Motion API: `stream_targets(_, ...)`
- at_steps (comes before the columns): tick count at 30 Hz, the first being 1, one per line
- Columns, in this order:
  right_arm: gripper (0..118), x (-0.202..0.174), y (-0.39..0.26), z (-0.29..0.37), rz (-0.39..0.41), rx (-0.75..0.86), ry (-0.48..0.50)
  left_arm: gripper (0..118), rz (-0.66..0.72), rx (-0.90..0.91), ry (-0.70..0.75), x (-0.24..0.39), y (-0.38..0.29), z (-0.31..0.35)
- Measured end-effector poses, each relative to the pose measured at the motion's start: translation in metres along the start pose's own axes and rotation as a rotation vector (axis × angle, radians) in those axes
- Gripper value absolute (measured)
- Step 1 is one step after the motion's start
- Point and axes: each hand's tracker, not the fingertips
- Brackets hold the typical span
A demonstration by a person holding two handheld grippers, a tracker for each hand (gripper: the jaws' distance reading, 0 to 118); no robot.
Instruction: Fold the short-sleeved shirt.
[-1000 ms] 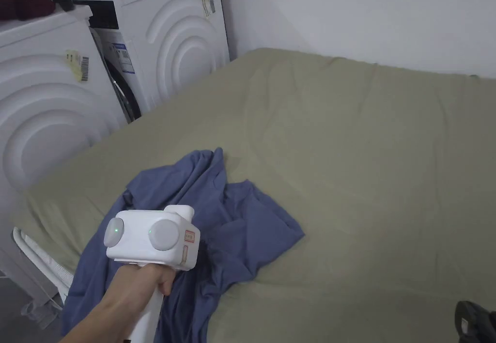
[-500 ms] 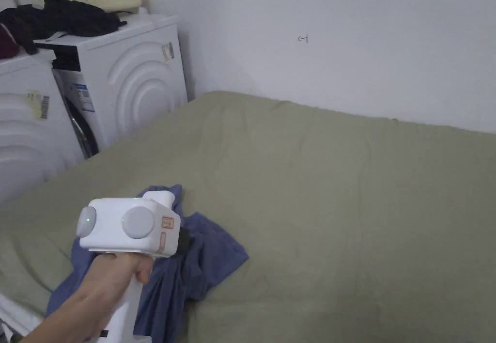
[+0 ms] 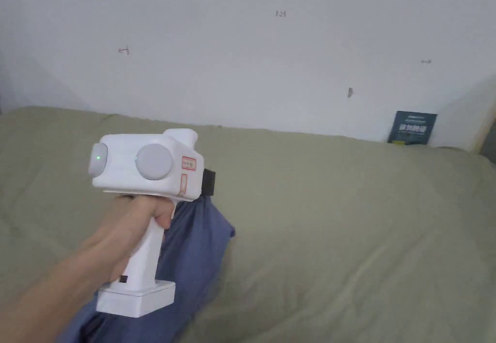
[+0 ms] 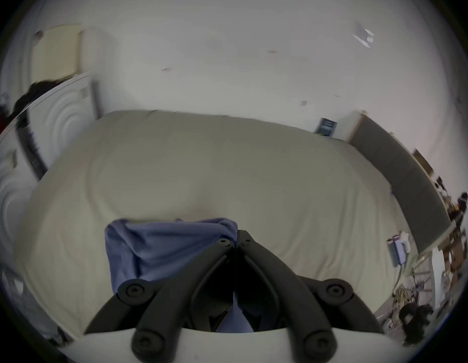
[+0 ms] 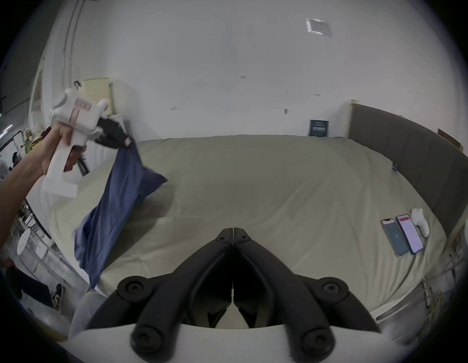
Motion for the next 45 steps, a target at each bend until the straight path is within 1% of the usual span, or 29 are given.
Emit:
stream_targets(1,0,0.008,-0.001,0.0,-0.009,-0.002,-0.026,0,-0.01,0.003,-0.037,0.022,0.005,-0.01)
stream_targets(5,0,0.032,-0.006,-0.006,-0.043,-0.022,-0.077,0,-0.049,-0.018,-0.158,0.088,0.01,-0.05)
stream_targets(8,0,0.044,-0.012,-0.013,-0.067,-0.046,-0.1,0,-0.087,-0.088,-0.178,0.119,-0.004,-0.092)
stream_targets(11,0,0.051,-0.019,-0.021,-0.082,-0.07,-0.112,0,-0.086,-0.191,-0.157,0.134,-0.035,-0.146)
stream_targets(13,0,0.053,-0.022,-0.026,-0.095,-0.085,-0.114,0,-0.08,-0.268,-0.111,0.137,-0.058,-0.178)
stream_targets(14,0,0.054,-0.024,-0.028,-0.103,-0.091,-0.117,0,-0.08,-0.304,-0.119,0.136,-0.07,-0.193)
stream_targets(18,0,0.056,-0.031,-0.036,-0.111,-0.119,-0.117,0,-0.12,-0.388,-0.026,0.133,-0.109,-0.229)
stream_targets(20,0,0.057,-0.032,-0.038,-0.109,-0.126,-0.118,0,-0.111,-0.41,-0.029,0.128,-0.12,-0.235)
stream_targets(21,0,0.057,-0.033,-0.037,-0.11,-0.127,-0.115,22,-0.096,-0.413,-0.037,0.123,-0.121,-0.231)
stream_targets(22,0,0.057,-0.033,-0.037,-0.11,-0.127,-0.116,72,-0.085,-0.407,-0.045,0.119,-0.122,-0.224)
stream_targets(23,0,0.057,-0.032,-0.038,-0.109,-0.128,-0.115,116,-0.089,-0.342,-0.058,0.117,-0.12,-0.215)
stream_targets(25,0,0.056,-0.03,-0.037,-0.102,-0.126,-0.11,110,-0.083,-0.319,-0.075,0.108,-0.119,-0.195)
stream_targets(26,0,0.055,-0.029,-0.037,-0.091,-0.116,-0.104,109,-0.057,-0.267,-0.063,0.102,-0.124,-0.178)
stream_targets(28,0,0.051,-0.024,-0.039,-0.073,-0.101,-0.105,108,-0.062,-0.248,-0.045,0.088,-0.115,-0.139)
stream_targets(30,0,0.047,-0.018,-0.042,-0.07,-0.09,-0.094,108,-0.048,-0.185,-0.045,0.068,-0.116,-0.093)
stream_targets(32,0,0.042,-0.011,-0.043,-0.051,-0.065,-0.081,108,-0.022,-0.127,-0.035,0.045,-0.124,-0.039)
stream_targets(35,0,0.035,-0.001,-0.041,-0.015,-0.028,-0.069,106,-0.055,-0.01,0.051,0.013,-0.136,0.043)
stream_targets(36,0,0.033,0.002,-0.04,-0.001,-0.023,-0.067,101,-0.053,0.035,0.09,0.003,-0.142,0.067)
stream_targets(37,0,0.03,0.004,-0.037,0.015,-0.008,-0.061,89,-0.048,0.056,0.097,-0.007,-0.149,0.09)
stream_targets(38,0,0.028,0.006,-0.035,0.021,-0.002,-0.063,62,-0.063,0.109,0.111,-0.015,-0.155,0.112)
stream_targets(39,0,0.026,0.007,-0.033,0.026,0.004,-0.058,0,-0.048,0.144,0.135,-0.022,-0.164,0.127)
stream_targets(40,0,0.025,0.008,-0.03,0.027,0.011,-0.056,0,-0.032,0.165,0.176,-0.03,-0.17,0.139)
stream_targets(41,0,0.023,0.009,-0.029,0.023,0.012,-0.059,0,-0.059,0.13,0.241,-0.04,-0.19,0.157)
stream_targets(42,0,0.022,0.009,-0.027,0.016,0.015,-0.051,0,-0.046,0.159,0.213,-0.048,-0.196,0.169)
stream_targets(43,0,0.02,0.008,-0.025,0.013,0.019,-0.046,0,-0.021,0.182,0.223,-0.052,-0.193,0.17)
stream_targets(45,0,0.014,0.005,-0.02,0.018,0.021,-0.045,0,-0.004,0.166,0.236,-0.063,-0.198,0.175)
